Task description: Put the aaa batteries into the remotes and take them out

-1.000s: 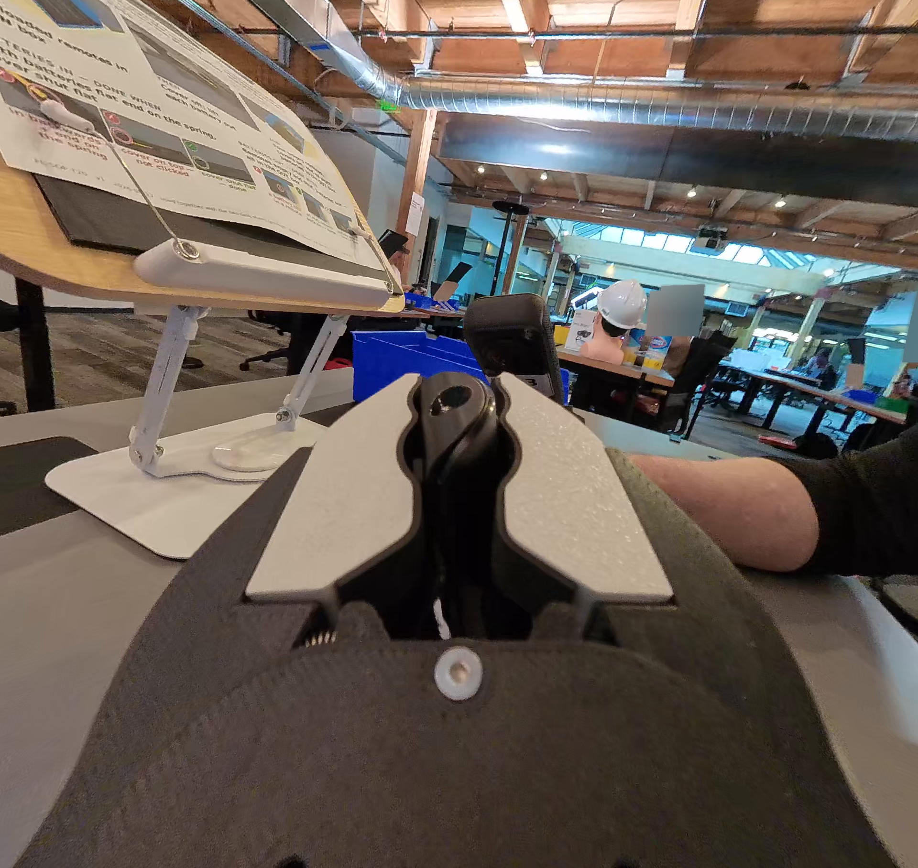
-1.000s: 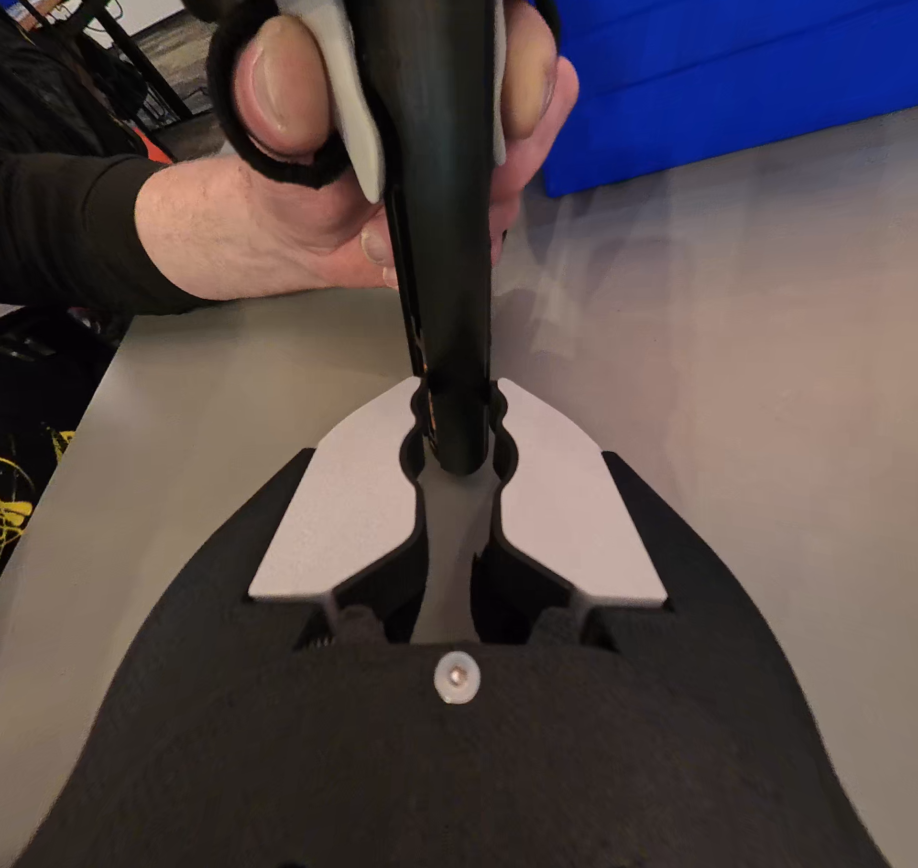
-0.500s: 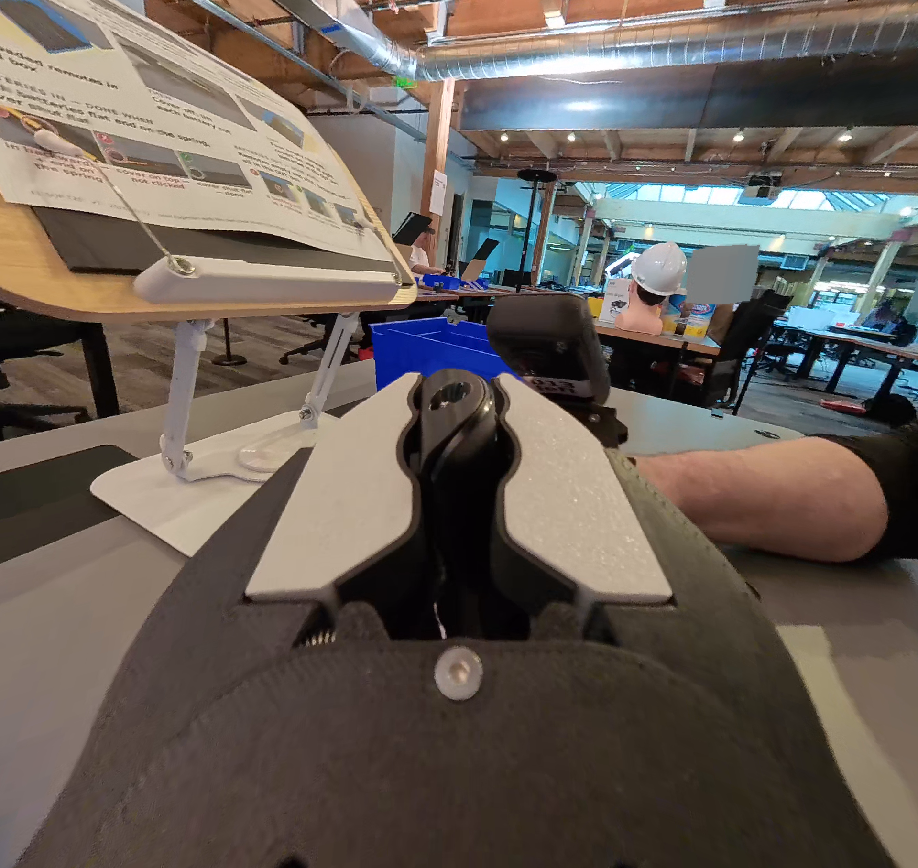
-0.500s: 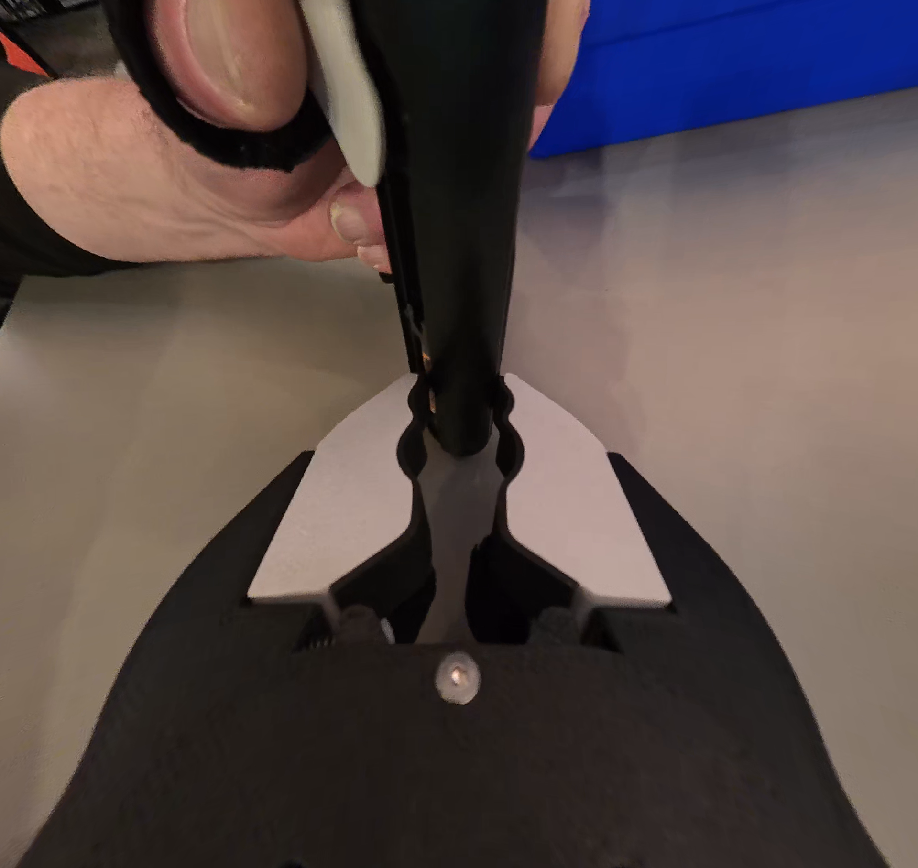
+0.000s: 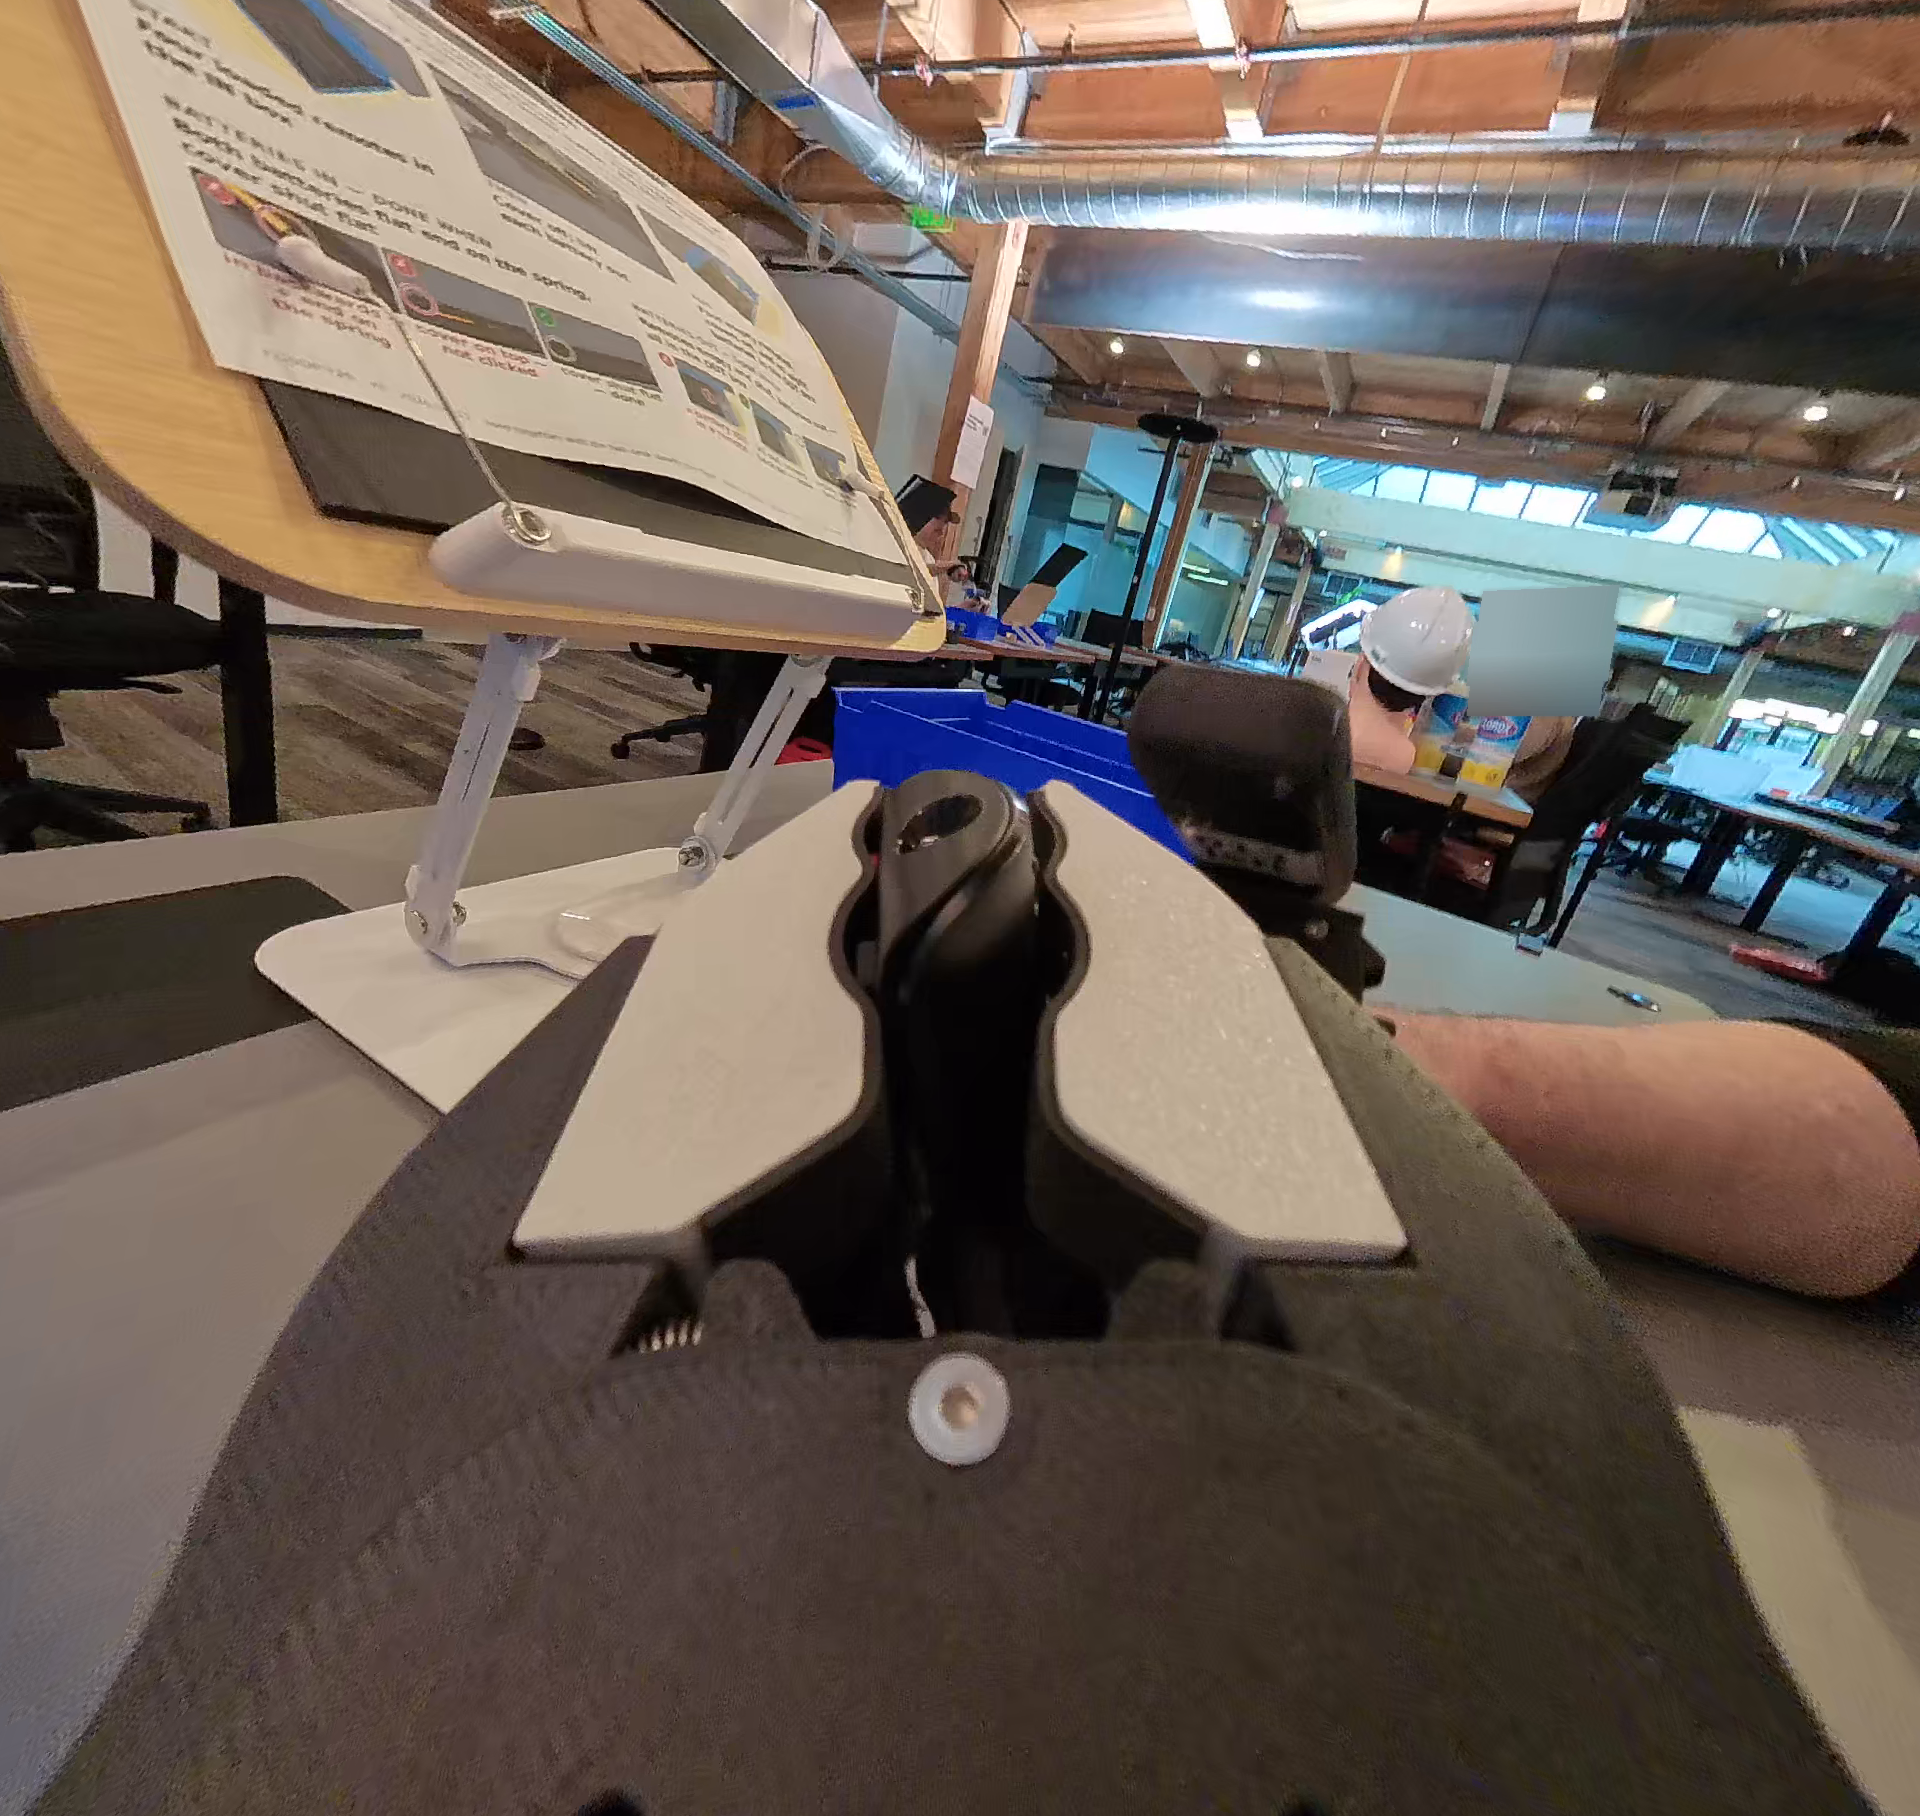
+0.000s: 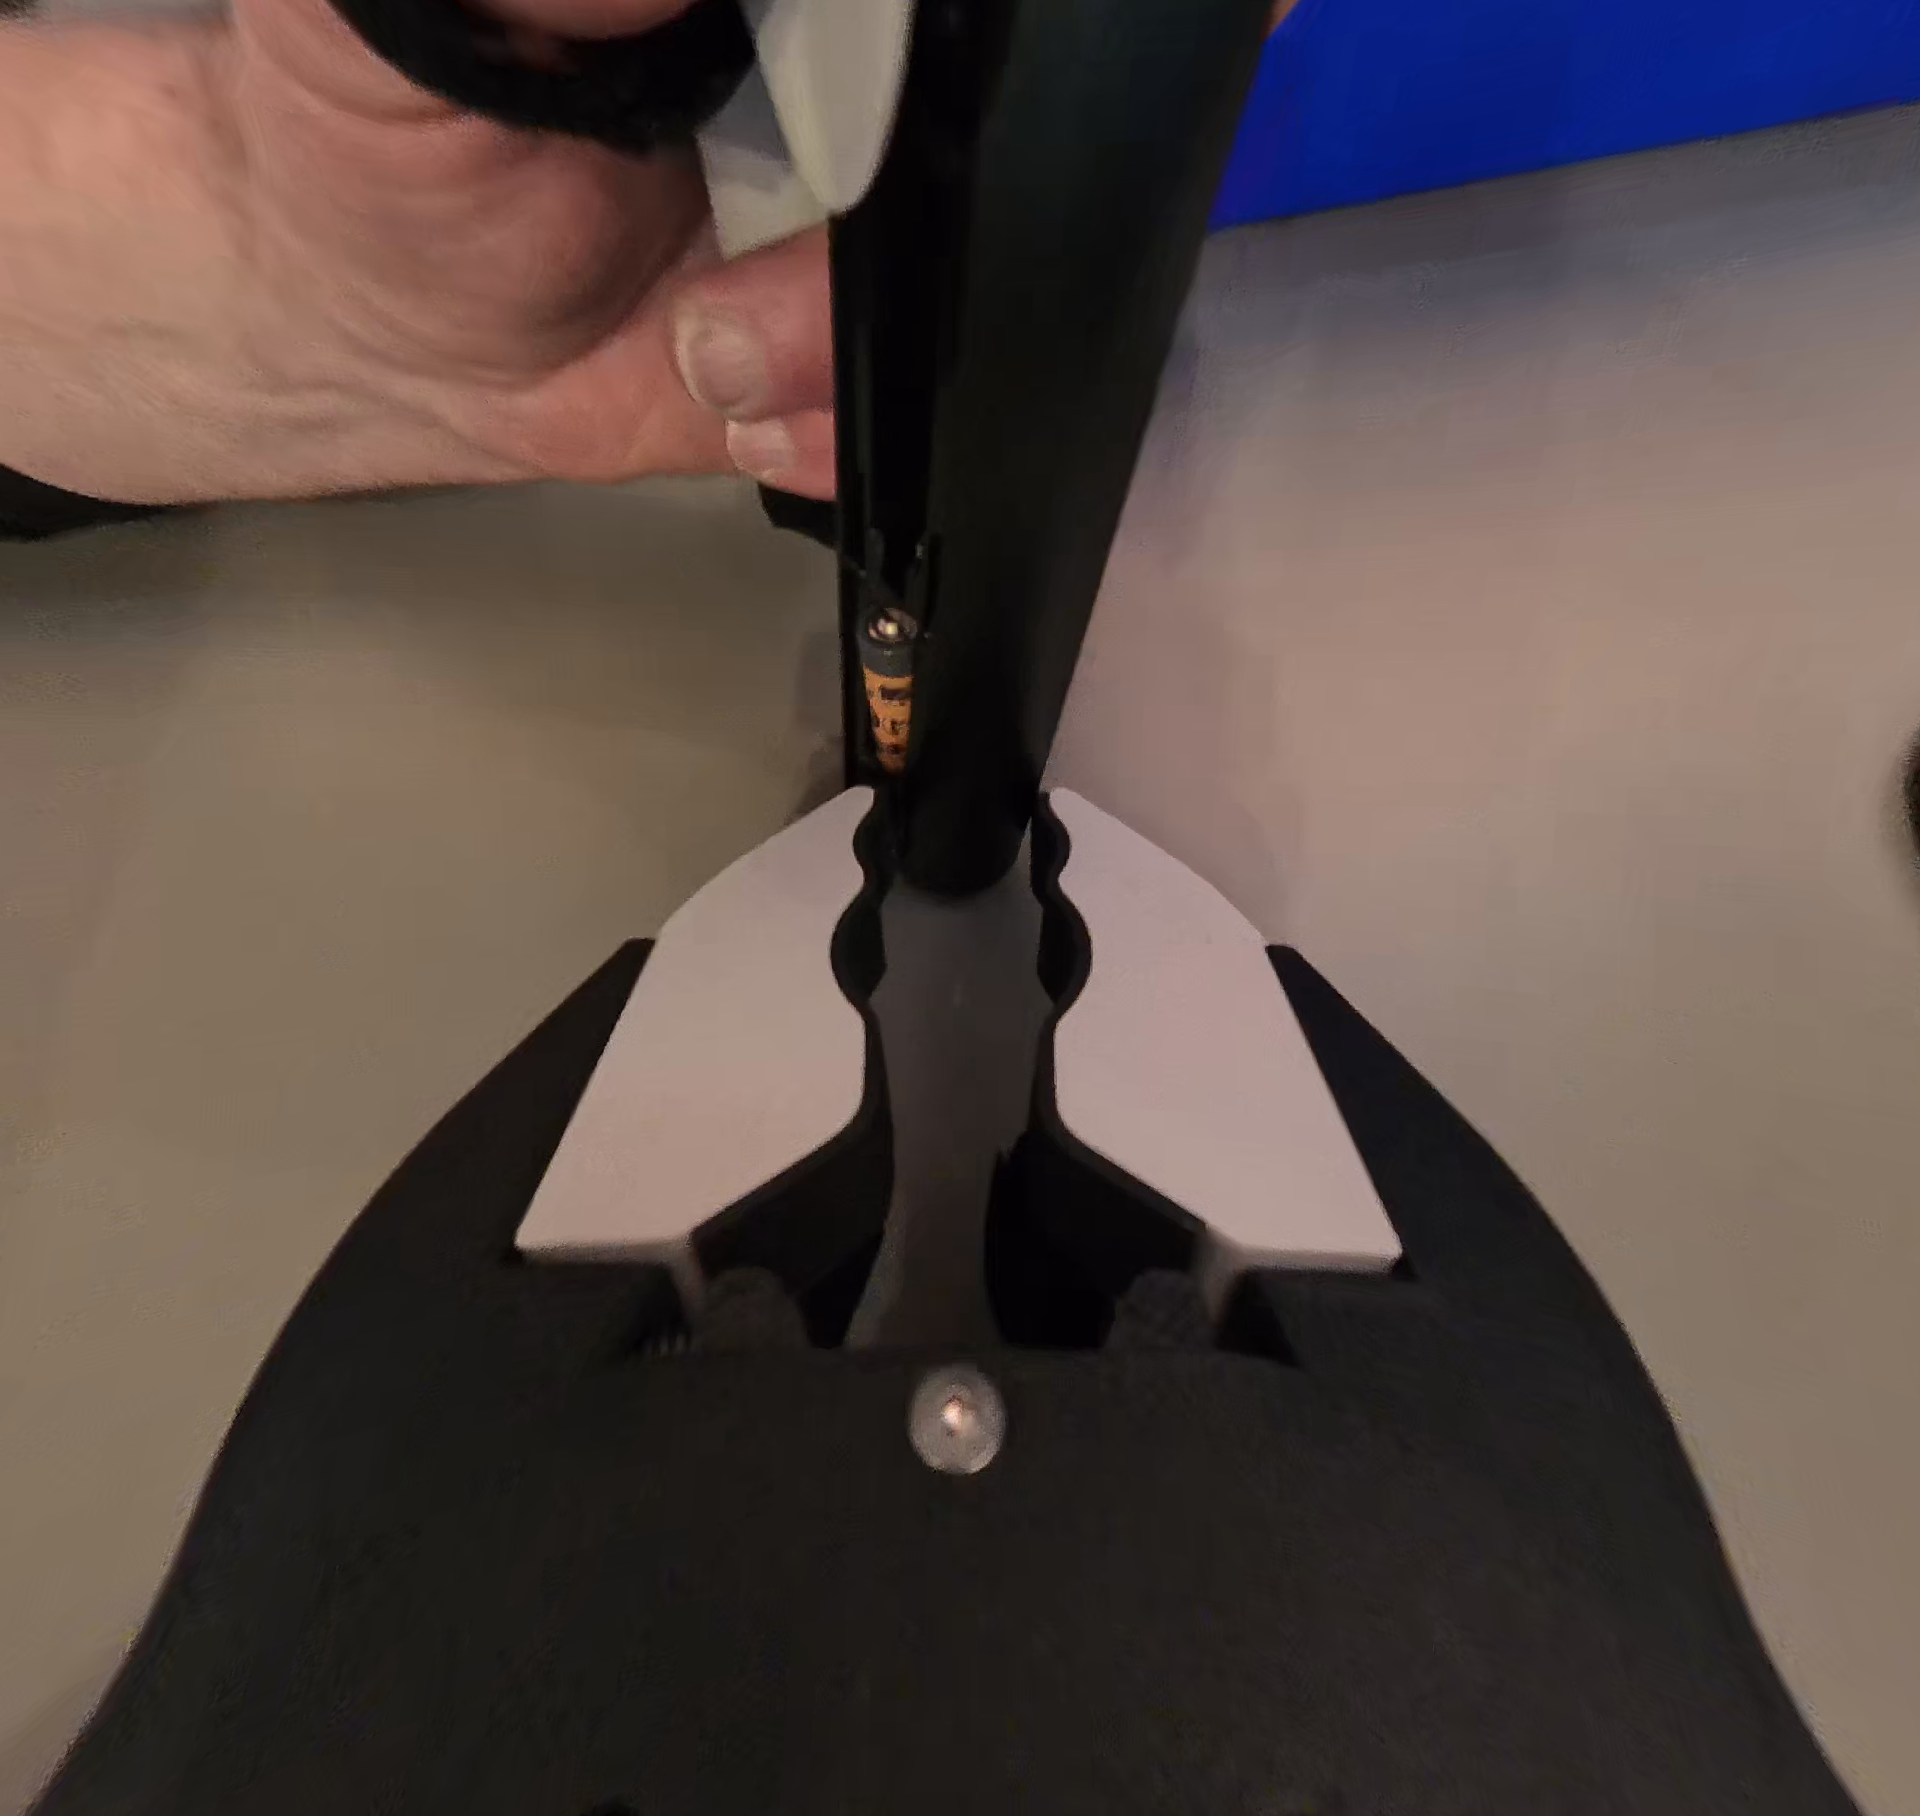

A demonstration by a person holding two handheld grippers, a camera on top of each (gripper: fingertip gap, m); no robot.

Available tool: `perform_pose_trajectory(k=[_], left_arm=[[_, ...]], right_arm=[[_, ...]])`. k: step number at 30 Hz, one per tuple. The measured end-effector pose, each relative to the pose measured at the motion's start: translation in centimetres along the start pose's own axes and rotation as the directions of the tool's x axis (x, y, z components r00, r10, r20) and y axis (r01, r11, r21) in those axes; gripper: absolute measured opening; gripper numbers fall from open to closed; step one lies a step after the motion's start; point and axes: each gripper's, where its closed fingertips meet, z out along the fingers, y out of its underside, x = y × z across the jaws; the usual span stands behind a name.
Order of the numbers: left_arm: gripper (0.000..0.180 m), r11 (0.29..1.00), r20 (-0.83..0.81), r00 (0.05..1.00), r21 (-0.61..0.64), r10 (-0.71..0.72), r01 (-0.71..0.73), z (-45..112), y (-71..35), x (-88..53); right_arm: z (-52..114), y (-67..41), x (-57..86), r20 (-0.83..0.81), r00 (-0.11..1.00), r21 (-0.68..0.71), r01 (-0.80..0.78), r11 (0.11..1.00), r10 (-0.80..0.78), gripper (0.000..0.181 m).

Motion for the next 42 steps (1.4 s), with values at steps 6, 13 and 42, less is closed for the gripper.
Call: perform_pose_trajectory(k=[6,13,42], left_arm=[[0.025,0.999,0.081,0.996,-0.005,0.037,-0.036,0.1,0.0,-0.2],[0.025,0.997,0.113,0.99,-0.003,0.083,-0.083,0.1,-0.1,0.1],[0.025,0.969,0.189,0.95,-0.059,0.246,-0.24,1.0,0.1,1.5]], right_arm=[[-3.1,-3.5,-0.5,-0.099,0.993,0.169,0.074,0.983,-0.058,0.016],[-2.8,-3.5,1.0,-0.095,0.986,0.239,-0.111,0.965,0.137,0.031],[-2.3,-2.4,0.3,0.092,0.929,0.125,-0.369,0.921,0.359,0.023]])
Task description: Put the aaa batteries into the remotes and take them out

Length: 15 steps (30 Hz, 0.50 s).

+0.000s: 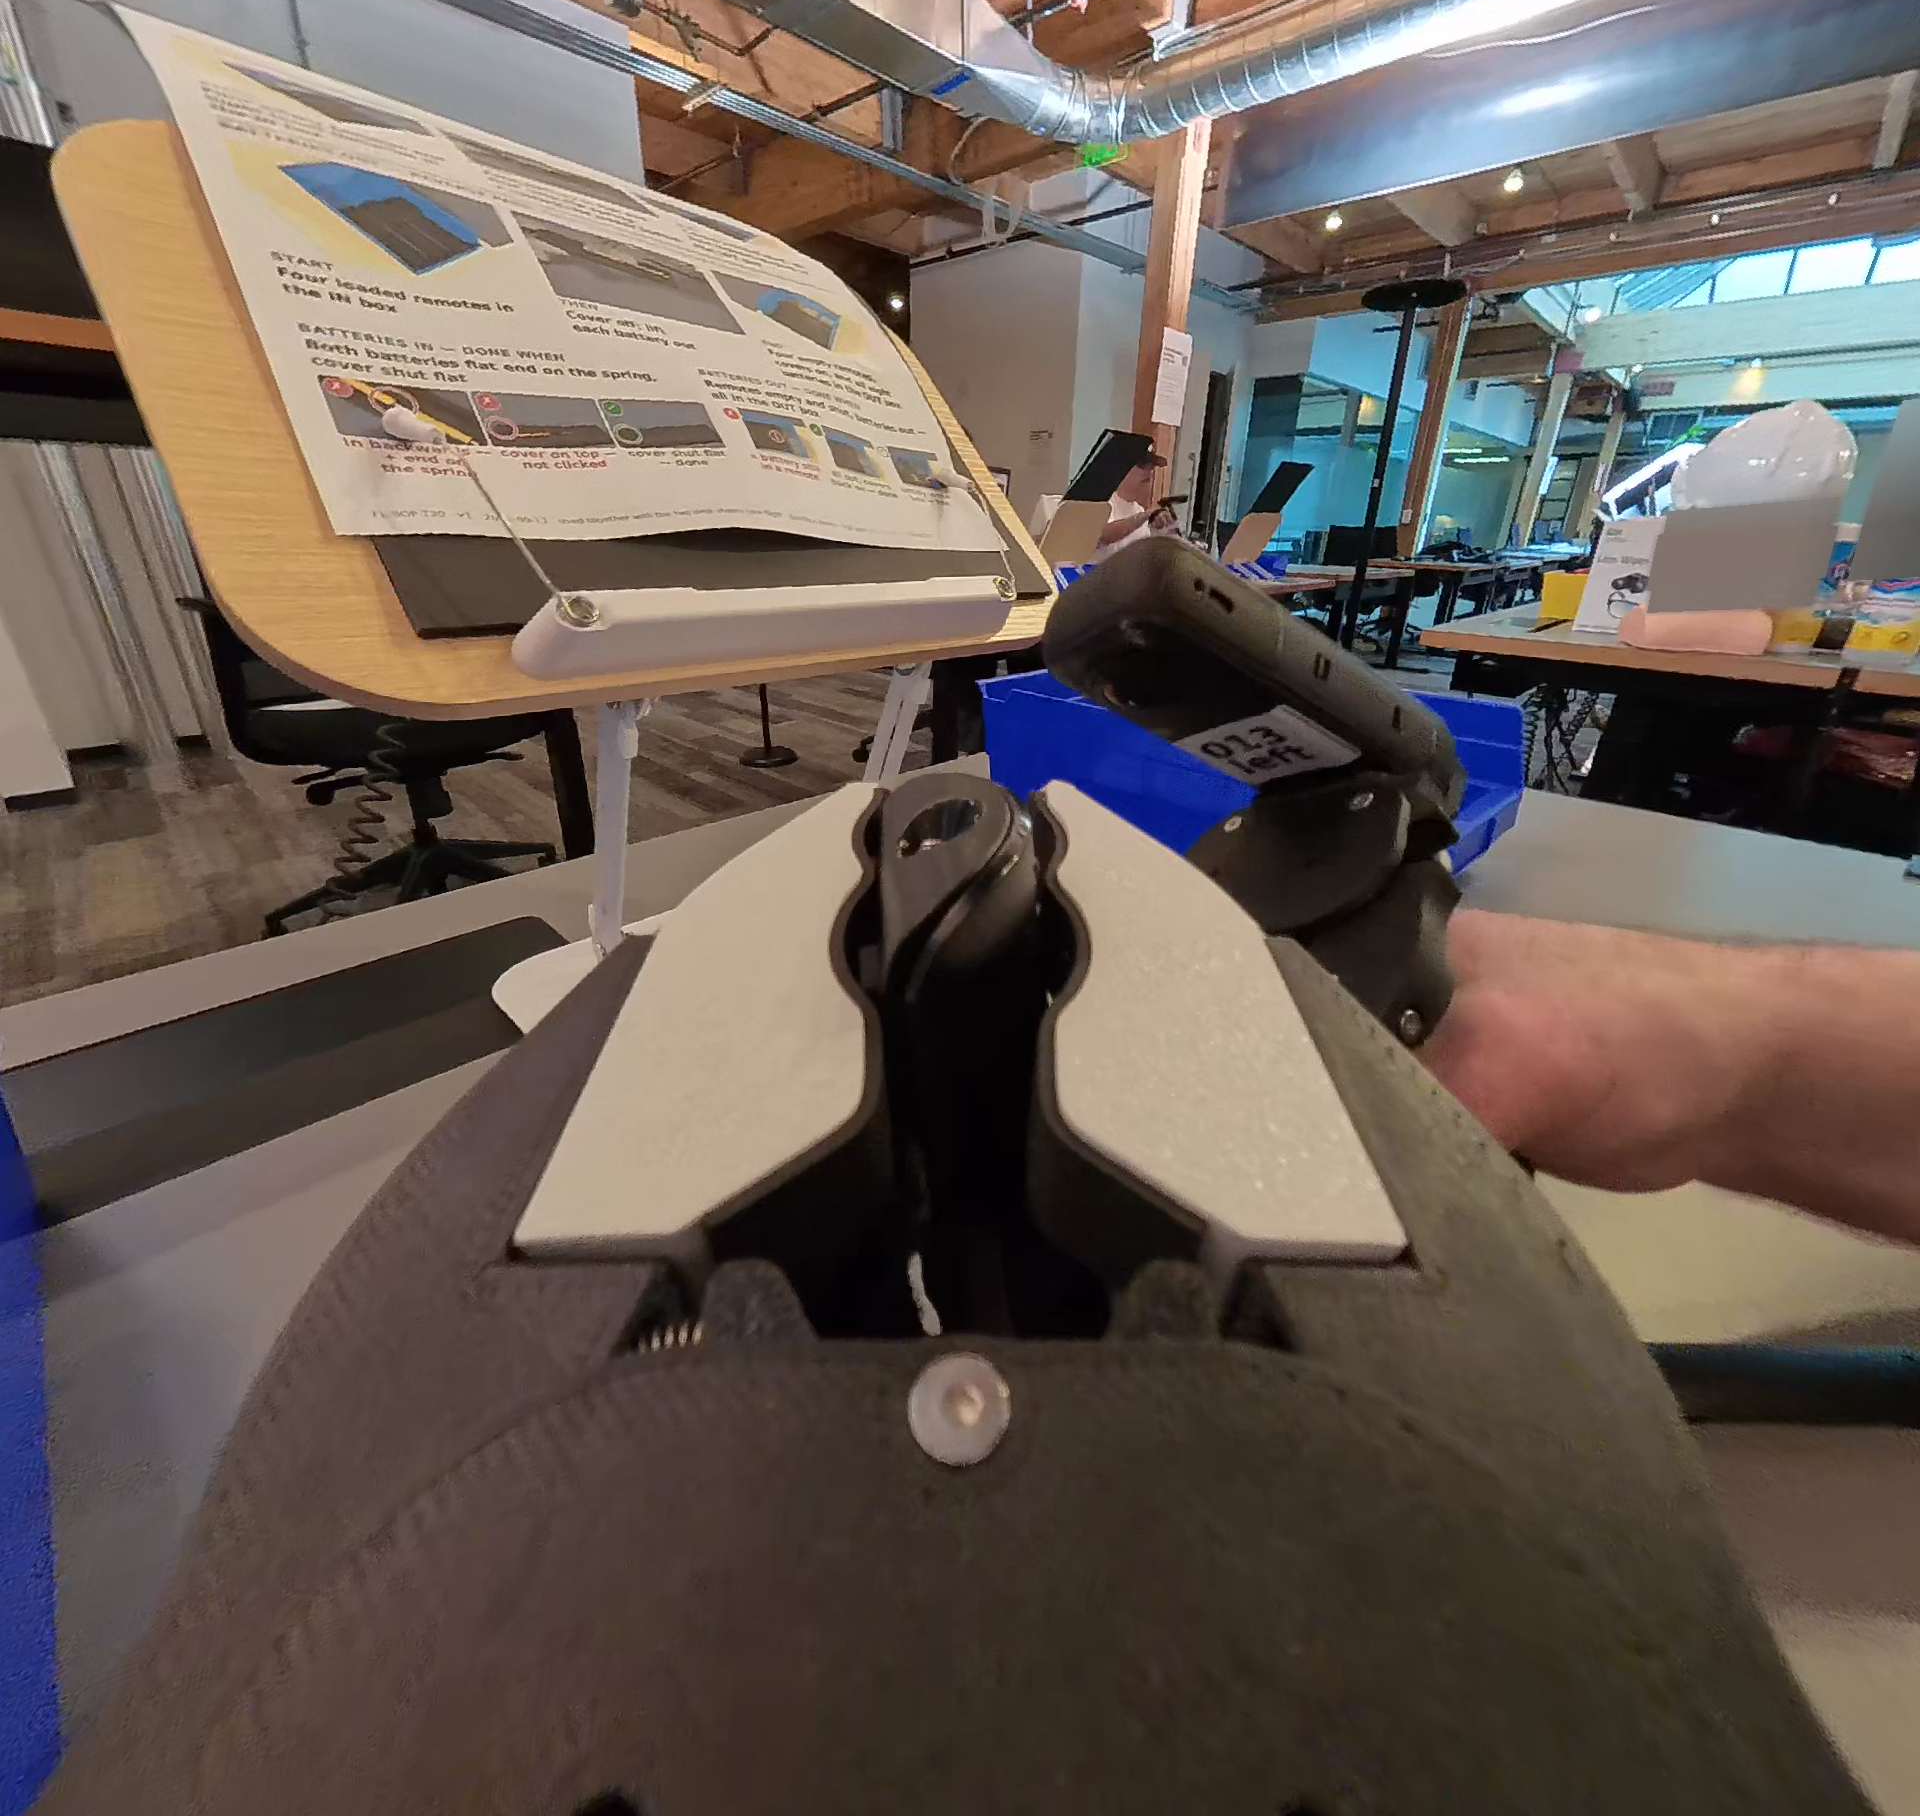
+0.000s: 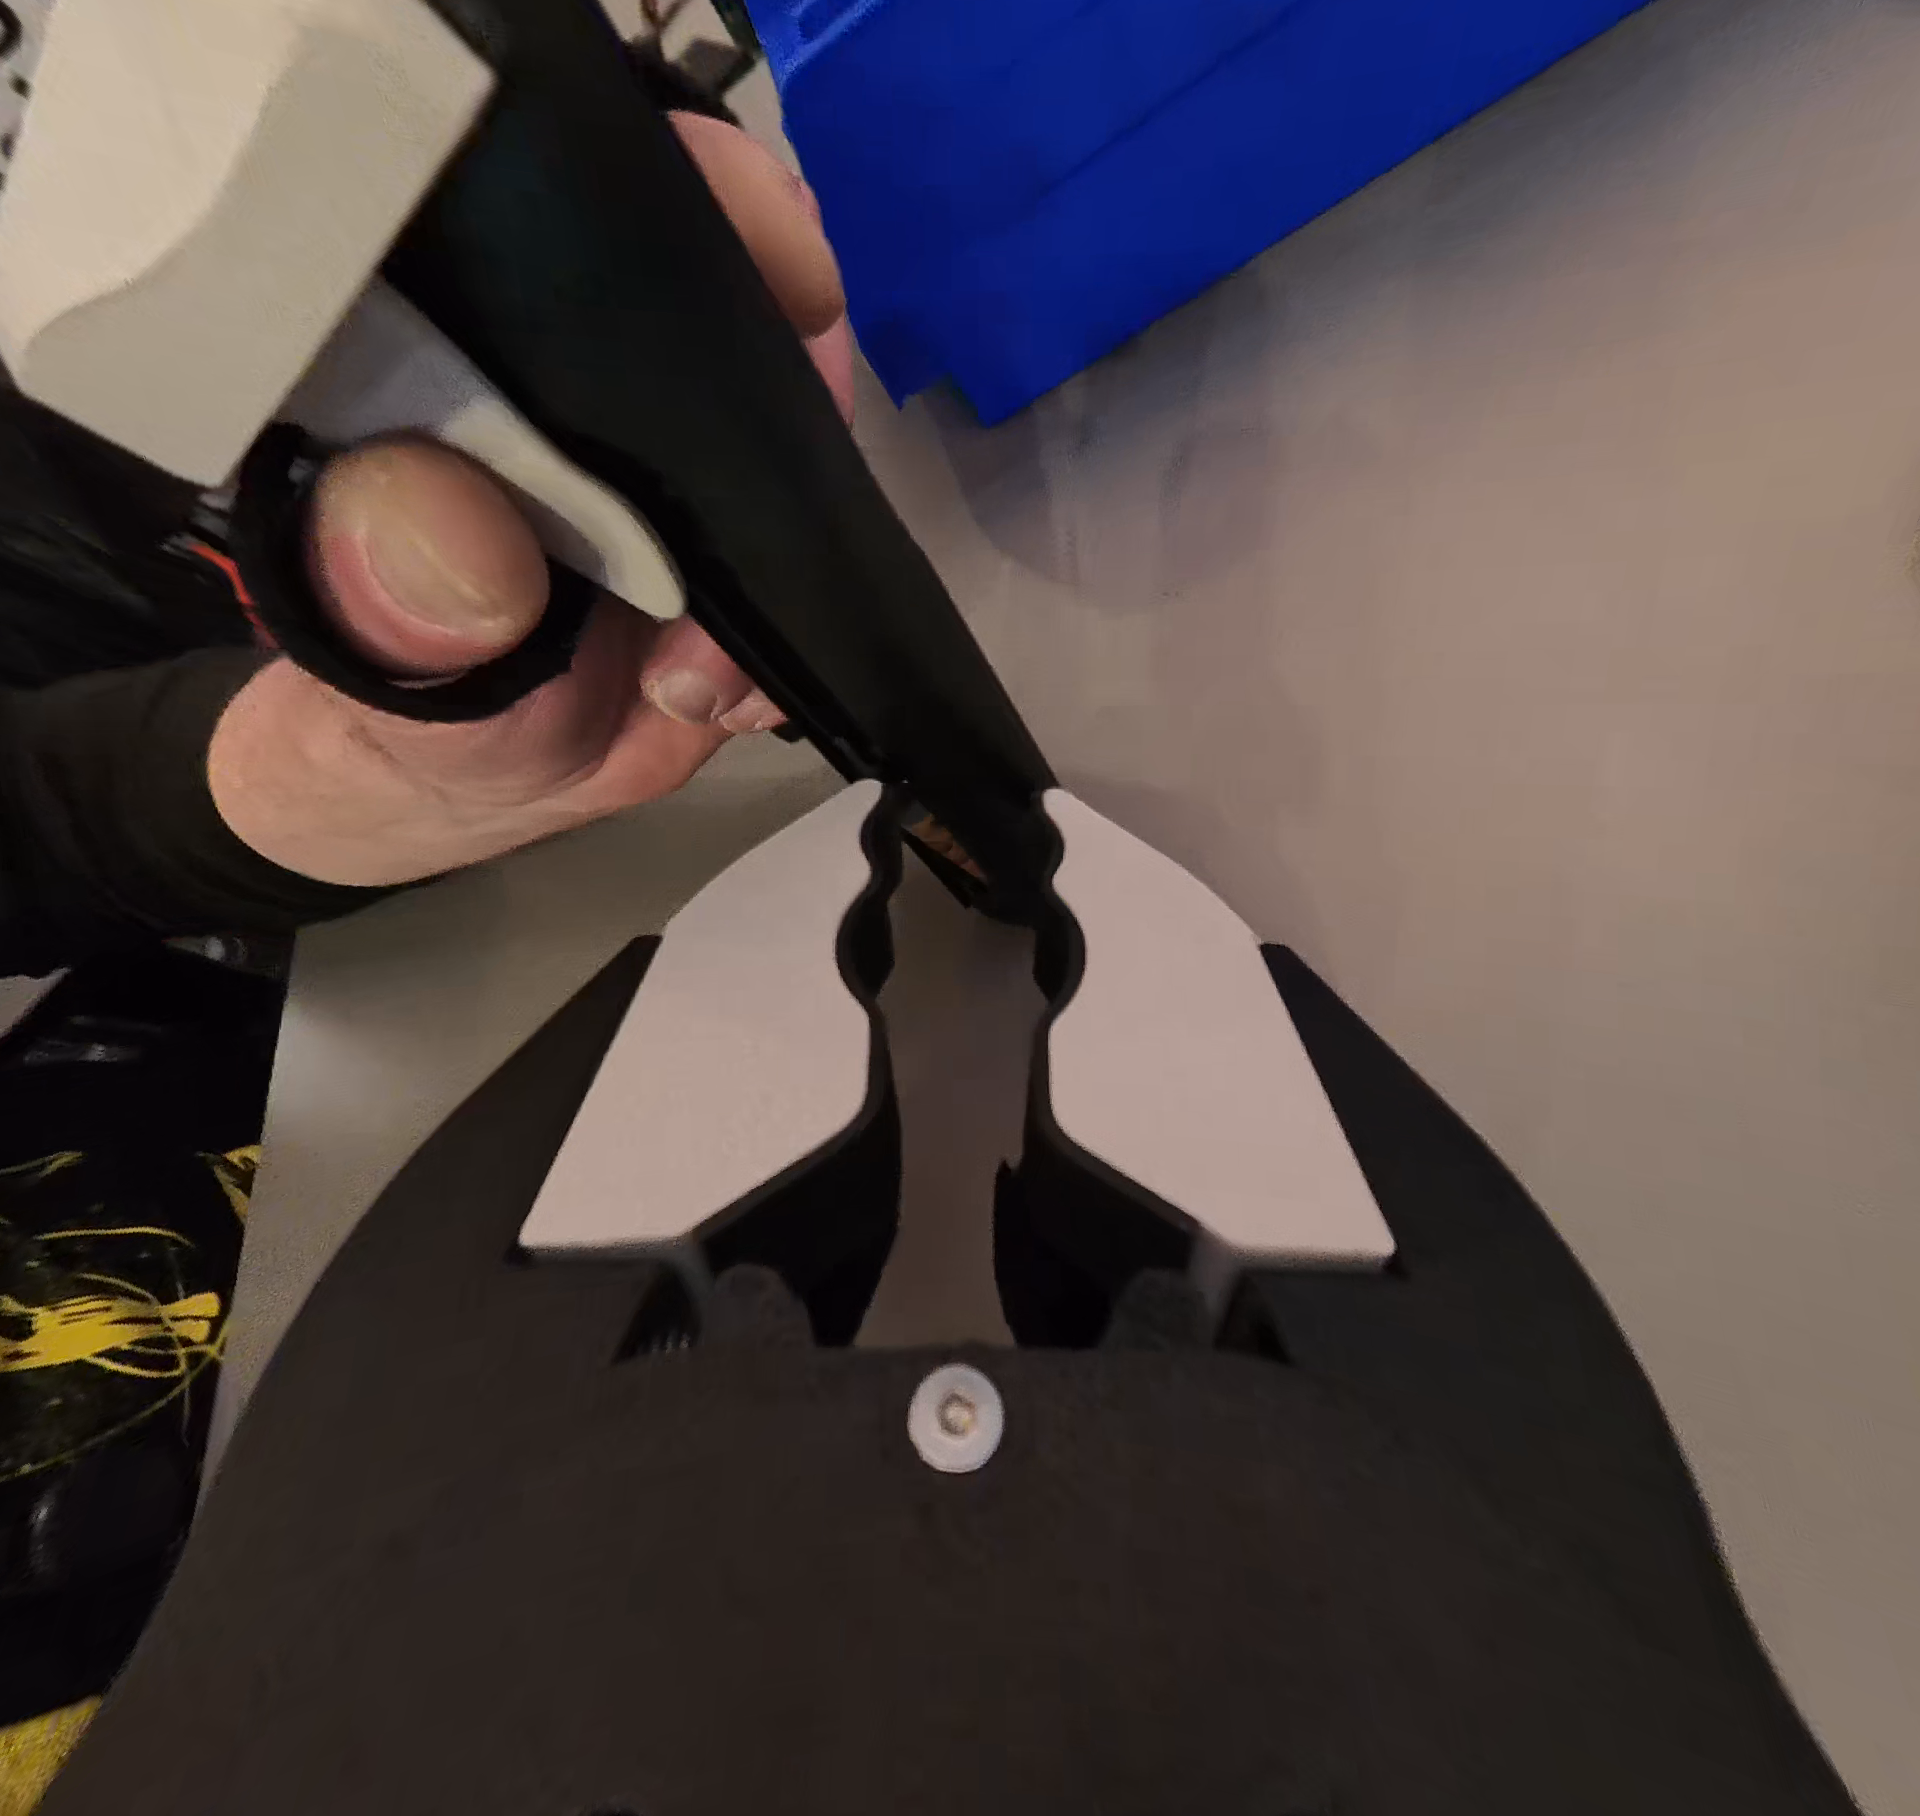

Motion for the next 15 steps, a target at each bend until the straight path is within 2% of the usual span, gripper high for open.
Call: perform_pose_trajectory(k=[2,3,5,6,8,10,12,14,15], left_arm=[[0.025,1.0,0.003,1.0,-0.002,0.007,-0.007,0.0,0.0,0.1],[0.025,1.0,0.004,1.0,0.002,-0.001,0.001,0.0,0.0,0.0],[0.025,1.0,-0.001,1.0,-0.006,0.001,-0.001,-0.1,0.0,-0.1],[0.026,1.0,0.02,1.0,-0.011,0.003,-0.002,-0.2,0.0,-0.4],[0.026,0.999,0.041,0.999,-0.009,-0.034,0.034,-0.3,0.1,-1.1],[0.026,0.997,0.048,0.996,-0.004,-0.081,0.082,-0.5,0.2,-1.9],[0.026,0.994,0.049,0.993,-0.003,-0.11,0.111,-0.8,0.3,-2.3],[0.025,0.992,0.051,0.991,-0.003,-0.125,0.125,-1.3,0.0,-2.8],[0.025,0.992,0.055,0.99,0.01,-0.13,0.129,-1.6,-0.4,-3.1]], right_arm=[[-0.3,0.3,-0.6,0.034,0.999,-0.025,0.018,1.0,-0.017,0.006],[-0.1,1.9,0.5,-0.031,0.999,-0.114,0.023,0.993,-0.026,0.0],[0.5,2.6,-0.5,0.06,0.998,-0.093,-0.01,0.996,0.016,0.001],[0.2,2.6,-0.5,0.063,0.998,-0.088,-0.01,0.996,0.016,0.012],[-1.4,1.9,0.2,0.019,1.0,-0.044,0.011,0.999,-0.01,0.017],[-2.6,2.6,1.0,-0.039,0.999,-0.081,0.032,0.996,-0.036,0.015],[-2.9,3.2,-0.7,0.002,0.992,-0.097,0.125,0.987,-0.125,0.015],[-2.3,4.4,-5.0,0.138,0.946,-0.144,0.311,0.939,-0.292,0.013],[-1.5,4.7,-6.8,0.152,0.906,-0.151,0.417,0.896,-0.396,0.014]])
